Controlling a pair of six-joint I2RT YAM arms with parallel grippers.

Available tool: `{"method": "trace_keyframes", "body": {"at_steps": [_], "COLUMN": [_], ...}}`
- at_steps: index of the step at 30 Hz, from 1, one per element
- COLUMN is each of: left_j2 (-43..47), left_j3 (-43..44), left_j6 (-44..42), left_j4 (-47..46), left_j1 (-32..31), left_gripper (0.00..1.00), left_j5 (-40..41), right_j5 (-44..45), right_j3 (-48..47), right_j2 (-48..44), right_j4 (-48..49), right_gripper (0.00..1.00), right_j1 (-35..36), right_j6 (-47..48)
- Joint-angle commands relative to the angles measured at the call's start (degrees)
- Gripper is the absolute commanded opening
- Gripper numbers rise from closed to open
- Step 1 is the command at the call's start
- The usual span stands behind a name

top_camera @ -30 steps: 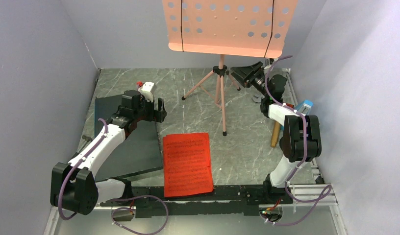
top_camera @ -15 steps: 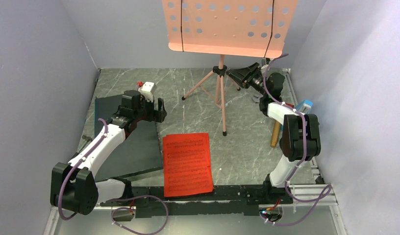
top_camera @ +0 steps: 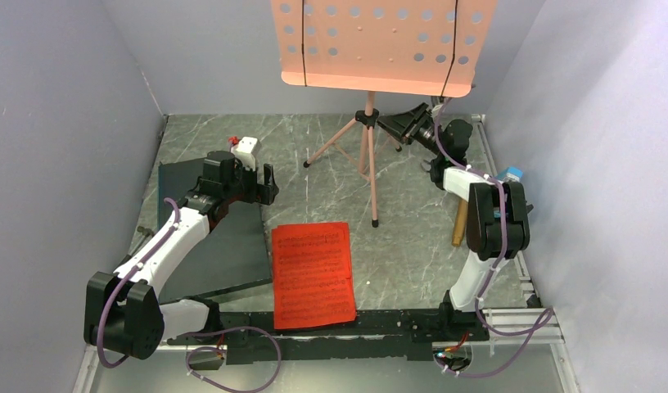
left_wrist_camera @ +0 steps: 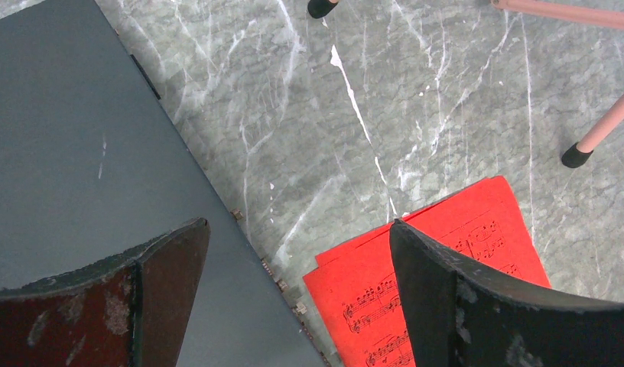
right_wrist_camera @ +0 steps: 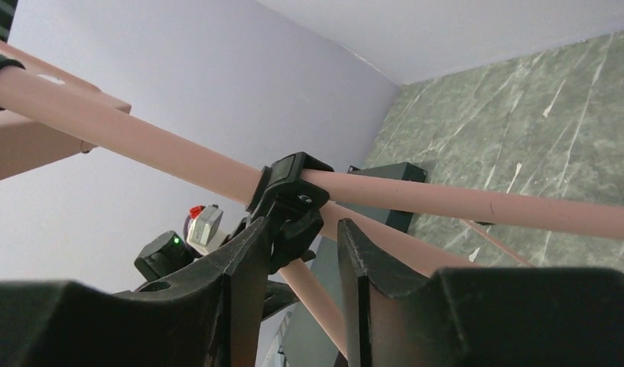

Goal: Pack up the instrument practice props

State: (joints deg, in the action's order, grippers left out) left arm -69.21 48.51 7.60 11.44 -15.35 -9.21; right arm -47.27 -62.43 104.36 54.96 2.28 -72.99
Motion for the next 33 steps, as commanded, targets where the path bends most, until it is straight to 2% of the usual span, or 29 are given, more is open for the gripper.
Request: {"method": "trace_keyframes", "body": {"at_steps": [1, 4, 8, 13, 23, 28, 33], "left_j2": [0.39, 0.30, 0.33, 0.69, 1.06, -1.98, -7.85], "left_j3": [0.31, 0.14, -0.15, -0.17, 3.57, 7.58, 12.95], "left_j6": [-0.33, -0.30, -0.22, 0.50, 6.58, 10.34, 12.48], "left_j4": [-1.73, -1.56, -1.21, -0.94, -5.01, -11.79, -23.16], "left_j1": [0.06, 0.04, 0.06, 0.06, -0.03, -0.49, -2.48], "left_gripper": [0.94, 0.94, 0.94, 0.94, 0.94, 0.94, 0.92], "left_j5": [-0.81, -0.72, -0.64, -1.39, -8.88, -13.96, -17.38], "right_j5": [-3.34, -3.89, -5.20, -8.75, -11.49, -12.89, -14.90], "right_j3": [-1.24, -0.32, 1.11, 0.34, 4.08, 3.54, 1.20], "right_j2": [1.74, 2.48, 3.40, 4.44, 7.62, 8.86, 9.90], "right_j4": [10.69, 14.77, 22.26, 25.52, 43.09, 43.17, 43.17], "right_gripper": [0.36, 0.20, 0.06, 0.07, 0.06, 0.06, 0.06], "right_j1": [0.44, 0.42, 0.40, 0.35, -0.18, -0.36, -0.40], "right_j6": [1.06, 4.12, 8.53, 16.43, 37.82, 49.74, 55.54]}}
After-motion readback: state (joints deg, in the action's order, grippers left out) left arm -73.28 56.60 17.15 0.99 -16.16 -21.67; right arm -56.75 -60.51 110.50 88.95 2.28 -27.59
